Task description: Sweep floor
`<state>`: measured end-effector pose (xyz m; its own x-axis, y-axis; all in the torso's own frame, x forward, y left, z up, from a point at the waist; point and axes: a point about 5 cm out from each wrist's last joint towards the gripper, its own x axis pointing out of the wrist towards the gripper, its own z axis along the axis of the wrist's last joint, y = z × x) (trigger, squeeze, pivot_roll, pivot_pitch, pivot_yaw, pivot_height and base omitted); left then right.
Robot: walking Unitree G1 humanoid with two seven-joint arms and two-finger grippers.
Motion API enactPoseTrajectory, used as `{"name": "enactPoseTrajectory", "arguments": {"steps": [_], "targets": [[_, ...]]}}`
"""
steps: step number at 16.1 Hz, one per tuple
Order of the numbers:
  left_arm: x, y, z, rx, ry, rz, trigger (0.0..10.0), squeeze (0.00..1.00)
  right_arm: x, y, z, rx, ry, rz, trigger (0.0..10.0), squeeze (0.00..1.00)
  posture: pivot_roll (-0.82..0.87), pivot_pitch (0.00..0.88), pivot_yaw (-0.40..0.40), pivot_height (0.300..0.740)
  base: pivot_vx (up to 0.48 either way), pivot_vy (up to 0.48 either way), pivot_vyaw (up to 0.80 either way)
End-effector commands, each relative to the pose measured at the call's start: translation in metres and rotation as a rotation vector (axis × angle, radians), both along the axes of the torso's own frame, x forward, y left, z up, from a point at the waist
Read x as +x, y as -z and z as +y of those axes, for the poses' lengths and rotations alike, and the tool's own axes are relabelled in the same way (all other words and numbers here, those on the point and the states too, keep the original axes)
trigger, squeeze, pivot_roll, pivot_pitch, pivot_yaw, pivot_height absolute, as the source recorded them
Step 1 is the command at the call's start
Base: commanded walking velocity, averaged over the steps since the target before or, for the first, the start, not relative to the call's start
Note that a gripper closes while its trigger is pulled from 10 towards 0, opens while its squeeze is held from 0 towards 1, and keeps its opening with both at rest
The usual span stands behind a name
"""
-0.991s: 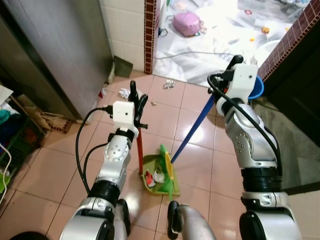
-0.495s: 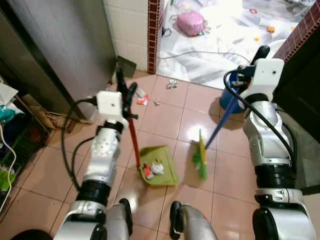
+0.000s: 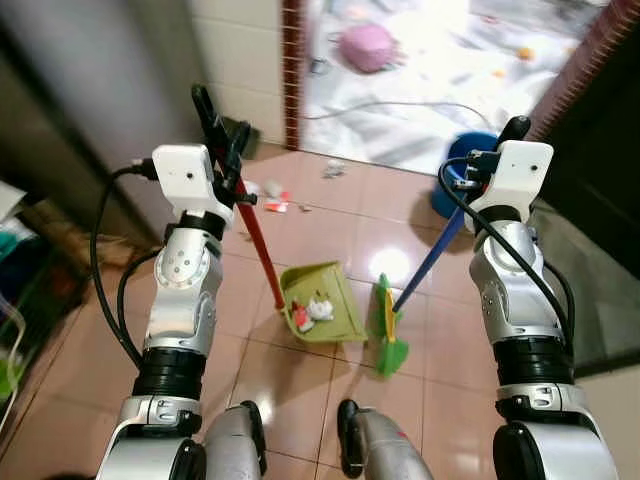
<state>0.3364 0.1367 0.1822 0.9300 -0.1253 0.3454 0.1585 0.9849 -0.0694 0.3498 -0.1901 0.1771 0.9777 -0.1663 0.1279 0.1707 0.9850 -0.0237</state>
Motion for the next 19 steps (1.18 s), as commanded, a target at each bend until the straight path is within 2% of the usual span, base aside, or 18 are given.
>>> {"name": "enactPoseTrajectory", "arguments": {"steps": [1,4,7,11,15,19], "targets": [[-0.002,-0.023,-0.002,-0.019,0.018,-0.081,10.0,0.00,0.000,0.004,-0.004,-0.024,0.023,0.014,10.0,0.00,-0.09,0.152,-0.001,0.740,0.266,0.000,-0.80],[-0.006,-0.023,-0.001,-0.011,0.029,-0.070,10.0,0.00,-0.002,0.012,-0.006,-0.049,0.031,0.027,10.0,0.00,-0.09,0.144,0.002,0.740,0.280,0.000,-0.80],[-0.017,-0.014,0.010,0.033,0.020,-0.037,10.0,0.00,-0.011,0.030,-0.011,-0.058,0.042,0.067,10.0,0.00,-0.07,0.134,0.002,0.740,0.287,0.000,-0.72],[-0.030,-0.007,0.022,0.042,-0.003,-0.006,10.0,0.00,-0.022,0.039,-0.012,-0.063,0.062,0.084,10.0,0.00,-0.07,0.108,0.005,0.740,0.297,0.000,-0.24],[-0.029,-0.025,0.028,0.013,-0.027,-0.039,10.0,0.00,-0.029,0.047,-0.019,-0.092,0.086,0.106,10.0,0.00,-0.07,0.110,0.004,0.740,0.325,0.000,0.00],[-0.029,-0.029,0.028,0.010,-0.024,-0.040,10.0,0.00,-0.026,0.042,-0.019,-0.091,0.088,0.097,10.0,0.00,-0.07,0.115,0.006,0.740,0.337,0.000,-0.80]]}}
